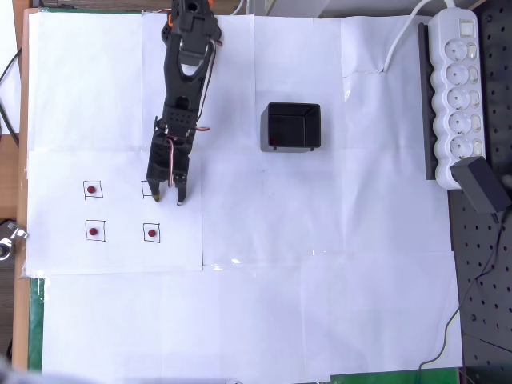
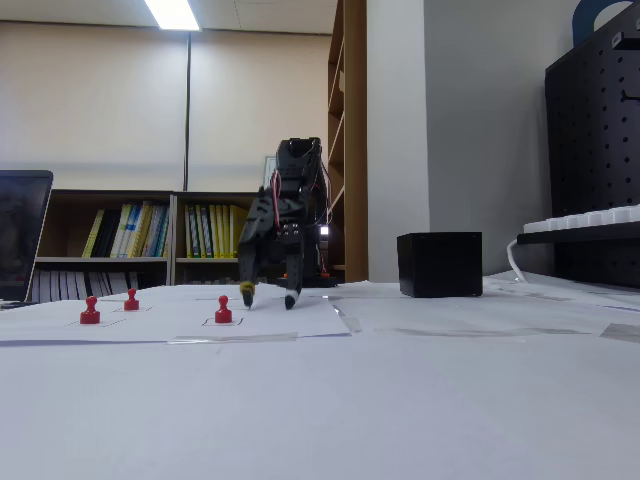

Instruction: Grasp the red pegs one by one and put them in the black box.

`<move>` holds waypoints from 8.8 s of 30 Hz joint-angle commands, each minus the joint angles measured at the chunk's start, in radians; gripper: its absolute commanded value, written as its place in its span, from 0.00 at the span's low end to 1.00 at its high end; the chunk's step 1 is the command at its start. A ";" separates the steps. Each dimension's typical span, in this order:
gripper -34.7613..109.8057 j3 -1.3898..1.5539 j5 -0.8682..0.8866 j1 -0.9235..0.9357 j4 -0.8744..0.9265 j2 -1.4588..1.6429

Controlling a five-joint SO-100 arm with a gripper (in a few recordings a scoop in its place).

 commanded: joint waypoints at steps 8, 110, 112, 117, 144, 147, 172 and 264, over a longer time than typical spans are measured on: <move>0.36 0.215 -0.071 0.032 -0.103 0.146; 0.34 1.336 -0.574 -0.940 1.859 -0.124; 0.34 1.313 -0.546 -0.853 1.858 -0.276; 0.34 0.646 -0.247 -0.485 1.574 -0.655; 0.31 -0.250 0.012 0.353 -0.259 -0.152; 0.31 -0.224 -0.046 0.356 -0.333 -0.094; 0.31 -0.032 -0.040 0.394 -0.433 0.130; 0.35 1.025 -0.492 -0.965 1.805 -0.095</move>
